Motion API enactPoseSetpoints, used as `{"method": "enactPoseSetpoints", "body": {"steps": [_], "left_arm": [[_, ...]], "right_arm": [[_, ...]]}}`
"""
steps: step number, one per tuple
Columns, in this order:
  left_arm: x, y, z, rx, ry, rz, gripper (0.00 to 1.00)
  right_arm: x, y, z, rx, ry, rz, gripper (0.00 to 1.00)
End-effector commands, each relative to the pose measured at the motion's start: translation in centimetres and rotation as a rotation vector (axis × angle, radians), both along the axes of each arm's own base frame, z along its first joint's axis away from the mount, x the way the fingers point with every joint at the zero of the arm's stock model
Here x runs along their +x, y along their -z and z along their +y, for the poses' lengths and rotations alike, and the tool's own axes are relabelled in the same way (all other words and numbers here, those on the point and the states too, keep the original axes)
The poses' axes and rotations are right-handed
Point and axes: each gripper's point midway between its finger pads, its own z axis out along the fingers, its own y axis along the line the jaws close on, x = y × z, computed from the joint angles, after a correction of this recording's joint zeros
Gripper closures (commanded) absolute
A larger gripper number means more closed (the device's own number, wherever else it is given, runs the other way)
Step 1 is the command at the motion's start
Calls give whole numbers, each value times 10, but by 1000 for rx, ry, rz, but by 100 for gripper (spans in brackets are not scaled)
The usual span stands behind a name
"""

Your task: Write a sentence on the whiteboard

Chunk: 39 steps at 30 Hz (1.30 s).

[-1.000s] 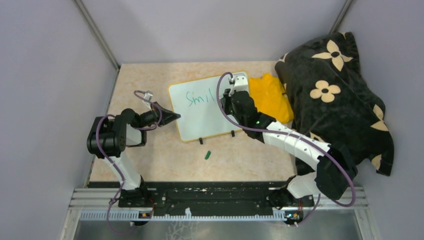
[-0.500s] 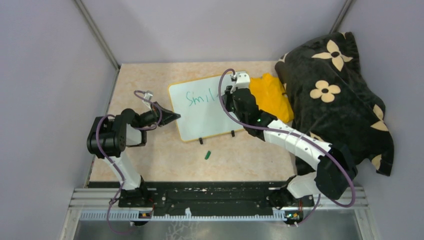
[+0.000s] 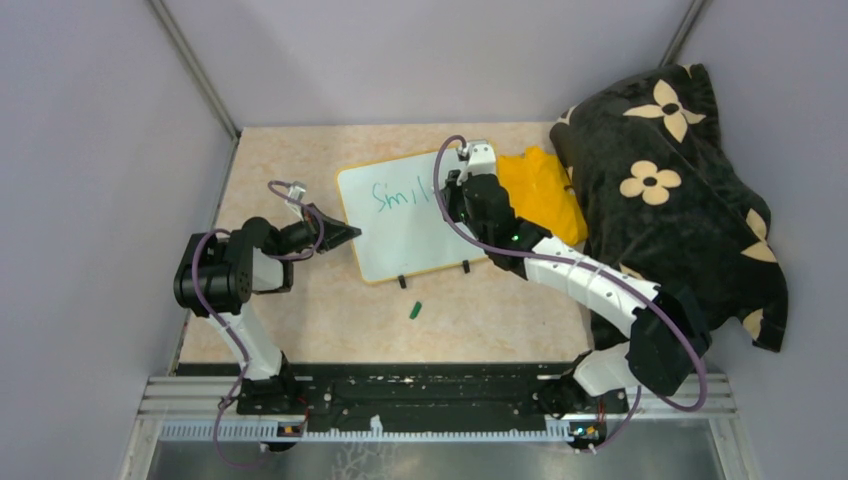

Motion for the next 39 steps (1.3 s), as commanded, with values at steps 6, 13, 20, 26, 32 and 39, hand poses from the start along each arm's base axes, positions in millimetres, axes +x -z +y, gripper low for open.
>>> {"method": "enactPoseSetpoints", "body": {"steps": [6,13,20,26,32,39], "left_arm": [[-2,-21,-2,32,14,-257,100],[-1,-21,-2,30,12,-256,100],[-1,-22,-2,29,12,-255,100],[-1,-22,-2,28,10,-255,100],[-1,-22,-2,29,10,-254,100],[-1,-22,-2,28,10,-251,100]], "right_arm": [[4,-9,1,27,-7,-13,100],[-3,2,-7,9,5,9,100],[-7,10,-14,-3,20,30,100],[-7,8,-24,-18,60,22,100],[-3,3,-36,-23,110,9,100],[-9,-7,-31,16,63,-17,100]]}}
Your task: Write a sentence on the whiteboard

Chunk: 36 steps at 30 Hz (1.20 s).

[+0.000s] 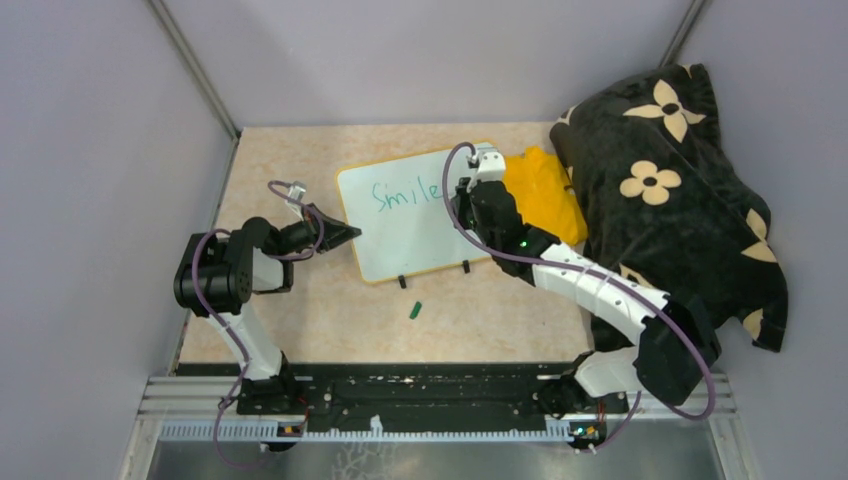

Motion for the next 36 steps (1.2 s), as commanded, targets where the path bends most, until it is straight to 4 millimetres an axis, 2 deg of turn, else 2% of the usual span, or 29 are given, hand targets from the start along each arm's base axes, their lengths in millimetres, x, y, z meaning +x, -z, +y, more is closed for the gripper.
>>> {"method": "enactPoseSetpoints", "body": {"steps": [1,7,12,27,36], "left_arm": [[-1,-21,-2,30,12,-255,100],[-1,-21,-2,31,12,-257,100],[-2,-22,-2,30,13,-258,100],[-1,-22,-2,28,12,-253,100],[-1,-21,-2,28,11,-251,100]], "right_arm": [[-3,-28,-8,75,-3,-77,100],[-12,-37,-13,98,-26,-116,100],[-9,-35,-18,86,5,-116,100],[5,-32,-16,76,49,-108,100],[5,-22,-13,65,40,-82,100]]}}
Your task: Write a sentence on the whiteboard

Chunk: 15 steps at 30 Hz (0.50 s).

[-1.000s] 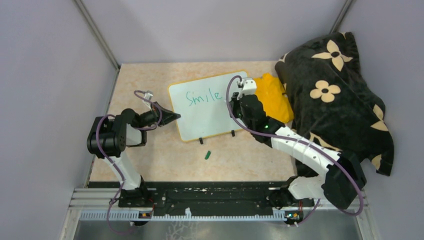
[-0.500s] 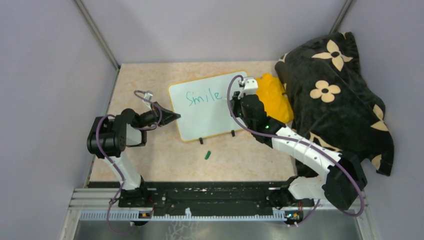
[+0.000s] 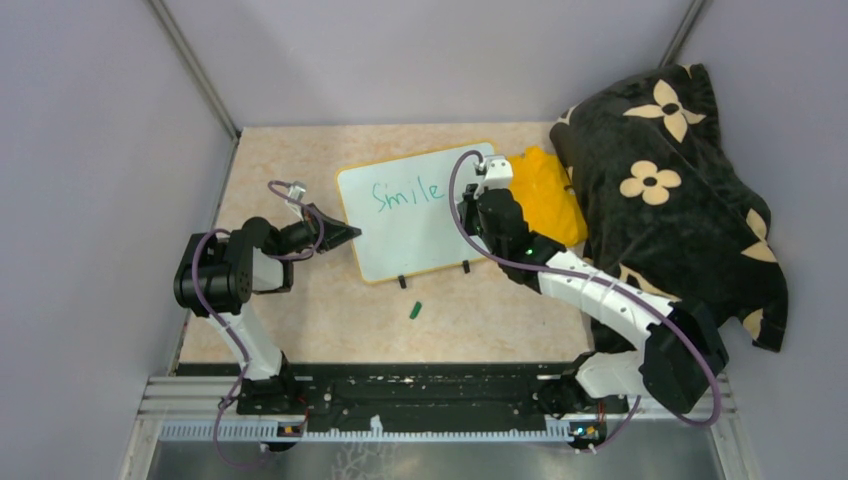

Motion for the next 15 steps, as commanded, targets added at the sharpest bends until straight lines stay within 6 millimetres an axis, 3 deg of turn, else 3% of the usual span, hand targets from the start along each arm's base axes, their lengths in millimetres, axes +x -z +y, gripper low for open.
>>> {"method": "enactPoseSetpoints", "body": {"steps": [1,15], "left_arm": [[-1,-21,-2,28,11,-252,100],[0,-22,-2,25,8,-249,100]], "right_arm": [[12,-30,3,65,18,-66,100],[0,-18,15,84,-61,-11,100]]}}
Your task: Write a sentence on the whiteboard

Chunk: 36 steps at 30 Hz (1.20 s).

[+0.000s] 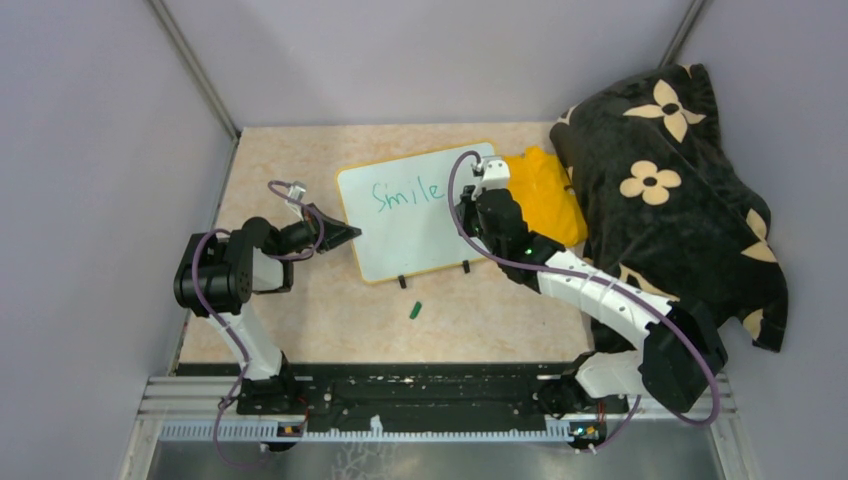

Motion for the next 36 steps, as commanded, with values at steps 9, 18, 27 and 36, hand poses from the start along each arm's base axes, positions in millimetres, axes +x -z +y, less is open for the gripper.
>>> {"method": "enactPoseSetpoints", "body": {"steps": [9,18,27,36], "left_arm": [[0,-21,-2,25,6,-248,100],[0,-22,-1,26,5,-252,100],[1,-22,-1,25,3,-252,100],[2,-20,-1,24,3,-244,100]], "right_arm": [[-17,-63,-5,120,-30,-118,100],[-59,-50,40,-27,-150,-175,100],[-82,-24,96,-104,-260,-197,100],[-80,-7,136,-170,-320,-206,100]]}}
